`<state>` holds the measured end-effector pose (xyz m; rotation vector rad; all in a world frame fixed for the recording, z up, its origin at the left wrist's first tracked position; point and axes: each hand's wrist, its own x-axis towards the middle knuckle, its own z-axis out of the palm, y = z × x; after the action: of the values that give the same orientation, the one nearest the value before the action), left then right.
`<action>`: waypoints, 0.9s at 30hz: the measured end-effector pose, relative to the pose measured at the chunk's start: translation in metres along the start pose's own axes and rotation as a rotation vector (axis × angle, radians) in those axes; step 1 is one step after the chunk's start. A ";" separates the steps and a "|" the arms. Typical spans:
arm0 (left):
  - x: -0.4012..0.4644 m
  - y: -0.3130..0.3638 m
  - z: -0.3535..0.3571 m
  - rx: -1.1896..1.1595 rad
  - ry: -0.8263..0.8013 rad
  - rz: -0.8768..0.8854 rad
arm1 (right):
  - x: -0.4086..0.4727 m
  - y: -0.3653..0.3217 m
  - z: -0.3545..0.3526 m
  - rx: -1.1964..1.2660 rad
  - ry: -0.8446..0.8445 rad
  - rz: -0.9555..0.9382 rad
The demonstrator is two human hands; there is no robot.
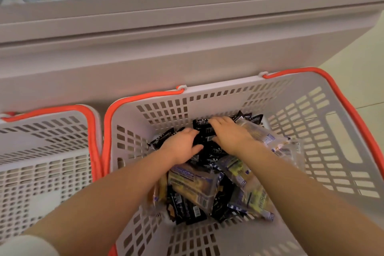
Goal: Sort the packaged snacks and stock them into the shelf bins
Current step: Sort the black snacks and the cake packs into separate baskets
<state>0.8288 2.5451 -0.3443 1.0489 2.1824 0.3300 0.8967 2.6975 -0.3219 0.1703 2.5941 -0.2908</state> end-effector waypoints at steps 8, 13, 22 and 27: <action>-0.019 -0.020 0.005 0.285 -0.335 -0.019 | 0.005 0.009 0.015 -0.180 0.014 0.023; -0.016 -0.022 -0.003 0.156 -0.378 -0.097 | -0.001 0.012 0.012 -0.102 -0.059 -0.050; -0.017 -0.022 -0.006 -0.193 -0.401 -0.109 | -0.027 0.039 0.002 -0.050 -0.206 0.024; -0.016 -0.013 0.003 -0.162 -0.341 -0.049 | -0.051 0.040 0.011 -0.075 -0.161 0.156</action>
<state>0.8305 2.5246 -0.3456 0.8890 1.8411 0.2773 0.9529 2.7305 -0.3119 0.3084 2.4121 -0.1445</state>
